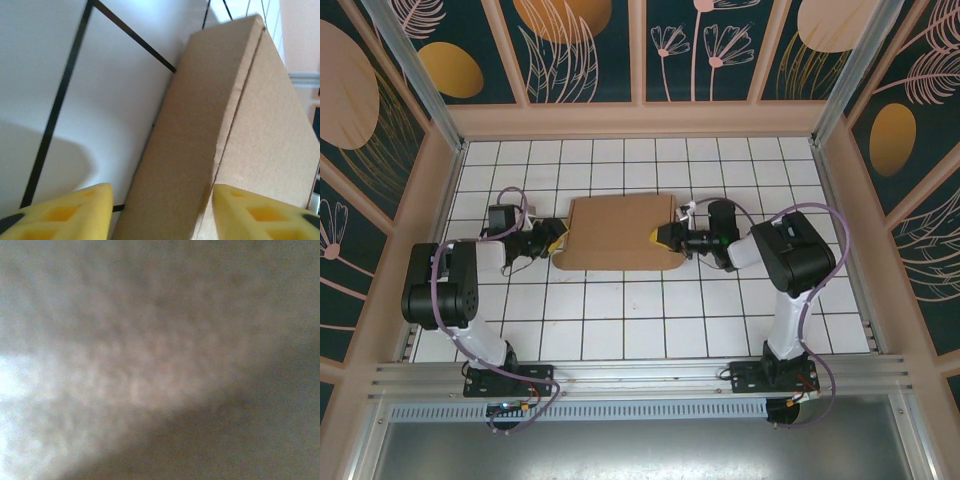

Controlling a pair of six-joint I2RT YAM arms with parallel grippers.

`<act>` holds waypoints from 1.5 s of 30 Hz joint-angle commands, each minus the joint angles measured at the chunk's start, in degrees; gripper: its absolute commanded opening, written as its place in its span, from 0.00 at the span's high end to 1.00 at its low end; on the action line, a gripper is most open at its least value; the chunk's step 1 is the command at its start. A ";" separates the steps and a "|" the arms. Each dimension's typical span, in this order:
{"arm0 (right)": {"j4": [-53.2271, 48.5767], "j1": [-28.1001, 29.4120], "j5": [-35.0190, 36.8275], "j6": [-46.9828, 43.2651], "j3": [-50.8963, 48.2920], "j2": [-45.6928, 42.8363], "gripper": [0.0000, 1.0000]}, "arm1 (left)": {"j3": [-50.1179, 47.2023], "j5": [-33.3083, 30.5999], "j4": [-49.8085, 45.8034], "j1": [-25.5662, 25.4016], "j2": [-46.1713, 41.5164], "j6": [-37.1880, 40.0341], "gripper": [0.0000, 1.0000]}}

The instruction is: Fold the paper box

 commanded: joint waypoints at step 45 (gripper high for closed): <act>19.85 9.81 31.51 14.93 -14.02 -8.02 0.42 | -6.81 -21.79 -4.20 -20.88 -28.83 -32.36 0.22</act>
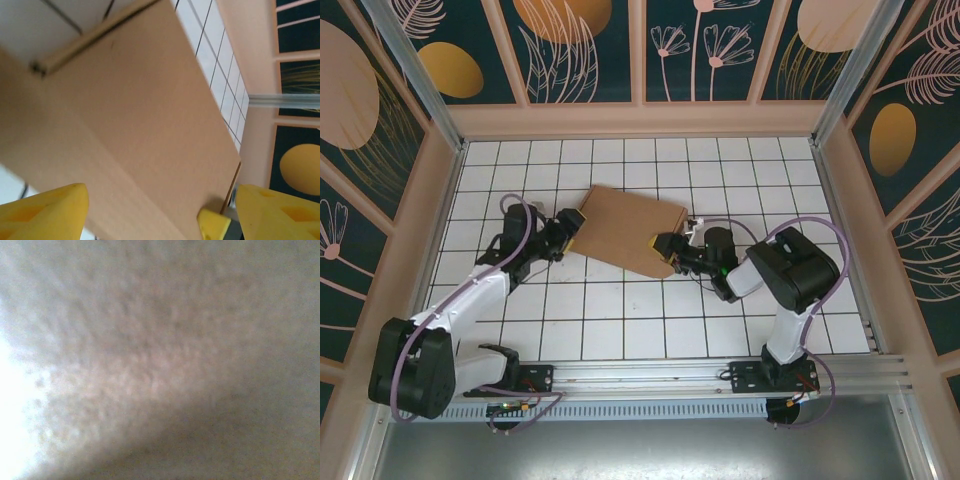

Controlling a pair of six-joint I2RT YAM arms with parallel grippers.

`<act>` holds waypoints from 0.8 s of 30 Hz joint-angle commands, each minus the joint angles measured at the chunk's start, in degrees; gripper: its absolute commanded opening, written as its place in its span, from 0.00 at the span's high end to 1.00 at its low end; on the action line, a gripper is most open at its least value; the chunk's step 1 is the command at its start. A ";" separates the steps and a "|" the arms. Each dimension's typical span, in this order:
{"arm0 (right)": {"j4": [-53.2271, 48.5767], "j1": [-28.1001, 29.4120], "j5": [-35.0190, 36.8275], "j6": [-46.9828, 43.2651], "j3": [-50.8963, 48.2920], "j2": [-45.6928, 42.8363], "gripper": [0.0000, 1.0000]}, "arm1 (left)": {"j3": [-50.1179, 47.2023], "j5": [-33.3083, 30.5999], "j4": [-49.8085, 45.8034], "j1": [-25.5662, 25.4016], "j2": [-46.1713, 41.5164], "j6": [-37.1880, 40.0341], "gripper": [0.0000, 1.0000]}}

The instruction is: Fold the paper box

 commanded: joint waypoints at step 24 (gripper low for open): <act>-0.32 3.81 6.25 0.02 0.89 -2.66 0.43 | -5.16 -2.24 11.30 -5.46 4.02 -10.24 0.23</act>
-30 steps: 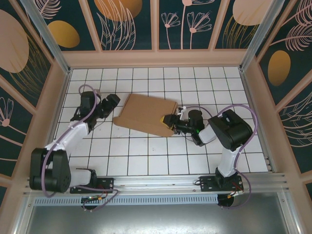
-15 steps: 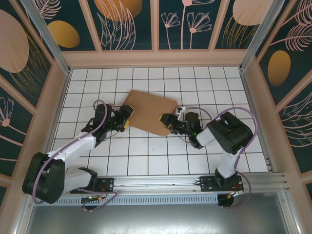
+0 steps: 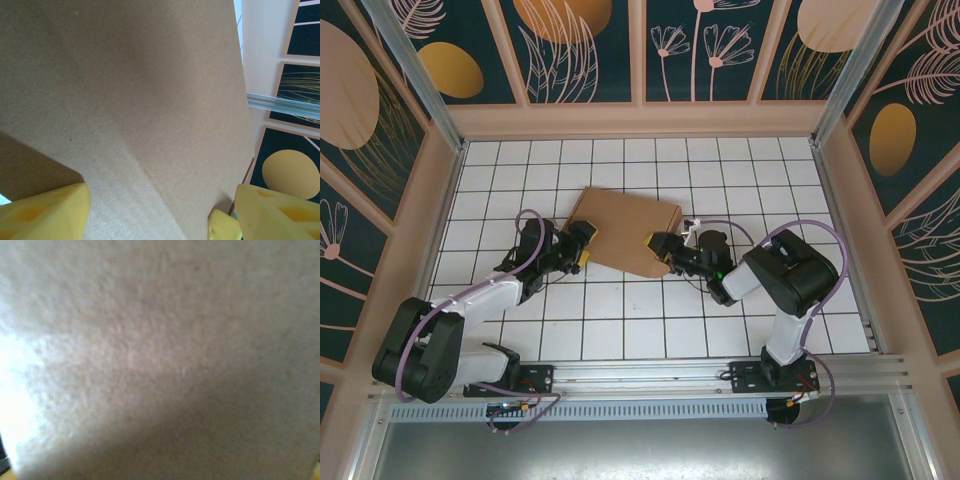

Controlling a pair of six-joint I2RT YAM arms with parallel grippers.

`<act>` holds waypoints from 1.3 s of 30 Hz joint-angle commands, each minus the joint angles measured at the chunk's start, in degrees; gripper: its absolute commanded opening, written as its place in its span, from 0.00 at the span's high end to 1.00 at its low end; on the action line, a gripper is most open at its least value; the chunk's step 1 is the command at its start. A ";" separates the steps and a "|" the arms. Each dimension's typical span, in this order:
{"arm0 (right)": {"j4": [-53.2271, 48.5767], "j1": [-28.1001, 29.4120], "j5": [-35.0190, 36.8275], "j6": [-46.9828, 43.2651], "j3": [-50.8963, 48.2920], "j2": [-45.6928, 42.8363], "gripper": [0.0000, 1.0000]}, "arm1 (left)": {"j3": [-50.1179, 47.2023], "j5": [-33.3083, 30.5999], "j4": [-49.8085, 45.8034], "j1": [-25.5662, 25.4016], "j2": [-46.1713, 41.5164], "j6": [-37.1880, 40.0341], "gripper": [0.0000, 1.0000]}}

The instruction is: Fold the paper box

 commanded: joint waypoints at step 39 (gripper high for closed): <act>21.34 4.36 0.68 22.83 1.44 1.28 0.52 | -8.43 -13.03 28.00 -2.17 -1.48 4.38 0.22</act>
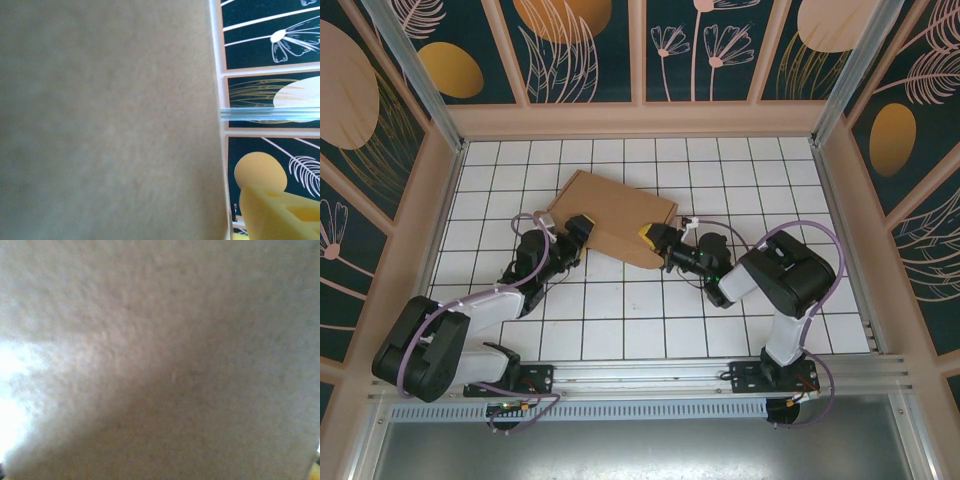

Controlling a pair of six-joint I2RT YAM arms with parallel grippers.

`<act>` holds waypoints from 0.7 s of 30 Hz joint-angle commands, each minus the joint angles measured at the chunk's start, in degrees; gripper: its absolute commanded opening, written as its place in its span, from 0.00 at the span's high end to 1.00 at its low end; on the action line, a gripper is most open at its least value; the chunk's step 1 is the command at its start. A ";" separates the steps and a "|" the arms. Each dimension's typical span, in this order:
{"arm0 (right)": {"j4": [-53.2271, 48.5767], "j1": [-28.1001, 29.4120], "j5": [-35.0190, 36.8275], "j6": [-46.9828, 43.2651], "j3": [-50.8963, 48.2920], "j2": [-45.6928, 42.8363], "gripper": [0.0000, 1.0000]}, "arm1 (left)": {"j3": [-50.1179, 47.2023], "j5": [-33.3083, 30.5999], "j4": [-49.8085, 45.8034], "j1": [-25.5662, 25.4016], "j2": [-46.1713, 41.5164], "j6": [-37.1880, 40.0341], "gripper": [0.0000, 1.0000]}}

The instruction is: Fold the paper box

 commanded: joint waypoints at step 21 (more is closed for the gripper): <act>5.96 1.67 -1.08 0.28 2.36 -1.20 0.32 | -1.80 -6.46 10.89 -0.45 -2.91 -3.87 0.56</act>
